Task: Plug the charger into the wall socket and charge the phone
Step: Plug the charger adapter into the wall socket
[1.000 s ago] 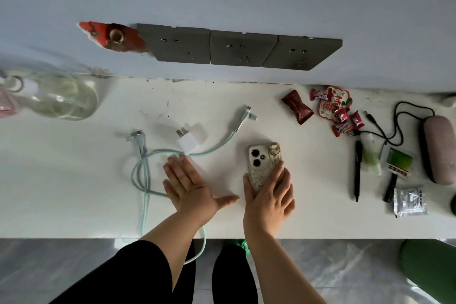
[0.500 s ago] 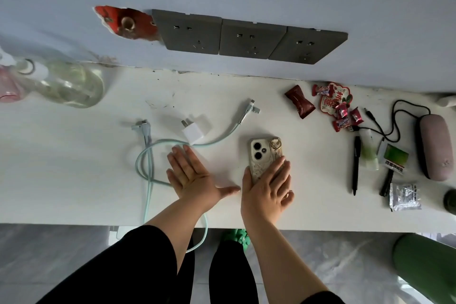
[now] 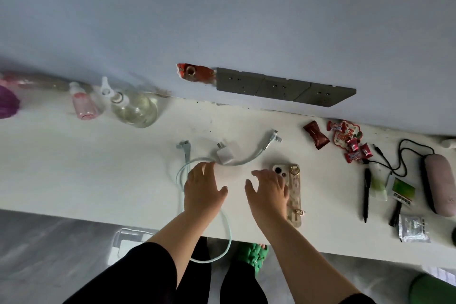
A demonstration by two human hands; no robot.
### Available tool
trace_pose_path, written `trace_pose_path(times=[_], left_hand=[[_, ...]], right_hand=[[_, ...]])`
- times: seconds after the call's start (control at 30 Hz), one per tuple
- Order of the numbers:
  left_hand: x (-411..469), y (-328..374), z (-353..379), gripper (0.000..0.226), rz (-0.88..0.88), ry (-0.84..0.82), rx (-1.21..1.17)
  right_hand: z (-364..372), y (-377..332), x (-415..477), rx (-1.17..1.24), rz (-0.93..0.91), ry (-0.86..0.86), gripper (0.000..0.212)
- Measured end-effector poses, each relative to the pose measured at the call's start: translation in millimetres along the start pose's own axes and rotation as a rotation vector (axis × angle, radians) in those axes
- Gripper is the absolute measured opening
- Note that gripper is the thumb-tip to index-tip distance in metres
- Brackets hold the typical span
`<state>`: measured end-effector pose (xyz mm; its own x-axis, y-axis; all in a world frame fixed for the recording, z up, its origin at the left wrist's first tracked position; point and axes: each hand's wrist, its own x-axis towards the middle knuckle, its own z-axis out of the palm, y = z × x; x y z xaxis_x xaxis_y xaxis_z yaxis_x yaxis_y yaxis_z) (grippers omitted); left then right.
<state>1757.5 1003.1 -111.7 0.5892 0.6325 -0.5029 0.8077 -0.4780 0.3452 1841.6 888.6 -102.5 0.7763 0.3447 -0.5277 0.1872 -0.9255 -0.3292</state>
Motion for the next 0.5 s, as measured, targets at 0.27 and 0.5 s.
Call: trace_pose_path(times=[0.27,0.5], left_hand=[[26,-18,12,0.127,-0.016,-0.116,0.182],[35,-30,16,0.141,-0.014,-0.262,0.165]], right_hand=[[17,-51,24,0.152,0.03,-0.052,0.051],[-2,-59,29,0.751,0.178,-0.095,0.026]])
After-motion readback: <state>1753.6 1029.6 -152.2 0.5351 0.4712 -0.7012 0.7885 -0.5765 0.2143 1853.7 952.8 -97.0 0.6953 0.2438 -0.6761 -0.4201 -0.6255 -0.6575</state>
